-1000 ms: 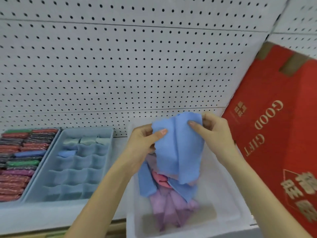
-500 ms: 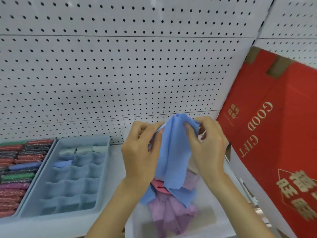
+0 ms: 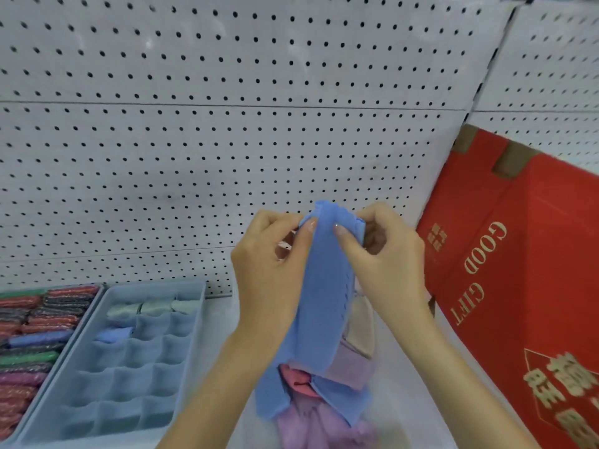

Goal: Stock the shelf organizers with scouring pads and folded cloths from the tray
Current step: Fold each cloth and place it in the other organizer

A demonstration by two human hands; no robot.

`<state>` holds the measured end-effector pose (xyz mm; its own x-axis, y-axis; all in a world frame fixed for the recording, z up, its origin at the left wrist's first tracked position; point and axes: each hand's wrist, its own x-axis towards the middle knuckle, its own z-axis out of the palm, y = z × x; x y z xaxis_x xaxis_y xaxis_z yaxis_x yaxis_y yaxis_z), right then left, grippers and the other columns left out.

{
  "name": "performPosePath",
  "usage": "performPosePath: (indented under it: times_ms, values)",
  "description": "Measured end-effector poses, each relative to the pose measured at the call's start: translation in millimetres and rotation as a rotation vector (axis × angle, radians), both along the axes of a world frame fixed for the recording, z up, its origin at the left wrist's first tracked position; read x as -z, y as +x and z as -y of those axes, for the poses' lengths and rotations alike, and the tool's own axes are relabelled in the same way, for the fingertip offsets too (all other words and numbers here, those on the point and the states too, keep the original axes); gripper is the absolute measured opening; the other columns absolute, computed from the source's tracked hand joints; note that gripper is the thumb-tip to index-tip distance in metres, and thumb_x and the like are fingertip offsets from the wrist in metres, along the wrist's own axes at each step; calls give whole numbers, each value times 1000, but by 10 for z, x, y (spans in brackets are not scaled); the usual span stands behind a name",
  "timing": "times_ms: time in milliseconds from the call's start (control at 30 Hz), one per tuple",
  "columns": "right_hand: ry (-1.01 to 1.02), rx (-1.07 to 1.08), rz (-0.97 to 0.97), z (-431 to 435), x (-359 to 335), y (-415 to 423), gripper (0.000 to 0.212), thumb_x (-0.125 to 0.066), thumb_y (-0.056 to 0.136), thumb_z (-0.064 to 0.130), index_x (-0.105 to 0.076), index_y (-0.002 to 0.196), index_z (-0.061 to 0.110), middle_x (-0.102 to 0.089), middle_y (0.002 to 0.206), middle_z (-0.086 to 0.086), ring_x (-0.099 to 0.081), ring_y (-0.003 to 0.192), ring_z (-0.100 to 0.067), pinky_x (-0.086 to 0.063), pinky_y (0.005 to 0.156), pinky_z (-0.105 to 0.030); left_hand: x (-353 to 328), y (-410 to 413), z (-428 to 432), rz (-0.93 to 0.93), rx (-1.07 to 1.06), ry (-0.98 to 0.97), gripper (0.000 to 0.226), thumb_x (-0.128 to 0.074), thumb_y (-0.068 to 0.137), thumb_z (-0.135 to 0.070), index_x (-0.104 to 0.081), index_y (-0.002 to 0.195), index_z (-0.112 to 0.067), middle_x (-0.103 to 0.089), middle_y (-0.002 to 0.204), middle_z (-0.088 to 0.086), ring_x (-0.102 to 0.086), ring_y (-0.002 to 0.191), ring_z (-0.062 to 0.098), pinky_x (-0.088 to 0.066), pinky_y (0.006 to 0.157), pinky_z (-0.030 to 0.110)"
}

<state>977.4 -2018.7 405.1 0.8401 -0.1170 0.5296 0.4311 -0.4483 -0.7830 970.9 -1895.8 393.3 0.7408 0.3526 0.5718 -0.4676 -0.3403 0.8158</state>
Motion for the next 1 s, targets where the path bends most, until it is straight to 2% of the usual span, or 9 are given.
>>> performPosePath:
  times_ms: [67,200,333,400,500,600,667,833,1000]
  values:
    - [45,-42,-40,-61,-7,43,20,-71,81,15,-55,70,16,-53,61,4,-44,51,-8,-39,51,-16,6,1,30,-39,65,-74,12,-61,84,-28,-66,76,-35,-61,75,-12,-56,66,0,-44,62,14]
    - [160,-100,-94,-118,-14,74,8,-73,80,17,-65,78,17,-64,68,3,-62,65,-18,-56,58,-40,33,-2,42,-111,115,-116,12,-62,89,-25,-73,84,-28,-68,82,-11,-61,73,3,-54,69,32]
    - [199,-162,-149,-122,11,78,11,-71,81,13,-69,83,24,-69,77,3,-67,70,-15,-57,68,-41,44,9,28,-157,111,-160,17,-61,92,-18,-73,82,-24,-69,80,-6,-59,69,0,-45,65,17]
    - [171,-183,-153,-130,33,84,18,-70,82,10,-69,85,27,-70,81,4,-68,73,-15,-57,72,-44,42,28,18,-190,126,-197,21,-60,93,-18,-74,80,-24,-69,80,-4,-61,71,4,-49,68,24]
    - [133,-163,-106,-146,64,79,29,-71,79,5,-67,84,33,-68,79,9,-65,71,-8,-55,71,-30,40,41,15,-233,141,-251,26,-60,92,-22,-75,76,-37,-72,80,-3,-64,76,14,-54,79,47]
    - [121,-147,-66,-176,94,56,33,-72,77,2,-65,84,34,-66,76,11,-63,68,-2,-49,66,-15,54,42,23,-231,167,-286,23,-59,92,-27,-75,76,-35,-72,82,10,-65,84,38,-52,82,56]
    - [129,-152,-69,-198,115,47,32,-72,77,2,-65,84,33,-67,77,10,-63,69,-3,-49,66,-14,78,47,26,-243,184,-314,27,-57,95,-21,-76,78,-30,-72,83,12,-65,87,39,-54,82,54]
    - [173,-188,-110,-216,145,55,33,-73,76,1,-64,82,31,-67,73,9,-64,68,-5,-50,65,-14,89,32,32,-285,245,-401,27,-53,96,-18,-75,82,-11,-74,81,6,-68,78,14,-57,75,26]
    - [209,-254,-144,-202,188,57,23,-73,77,3,-68,83,24,-68,73,4,-65,69,-11,-51,65,-19,76,34,17,-309,251,-448,21,-63,88,-21,-73,72,-12,-72,70,3,-66,68,11,-59,73,31]
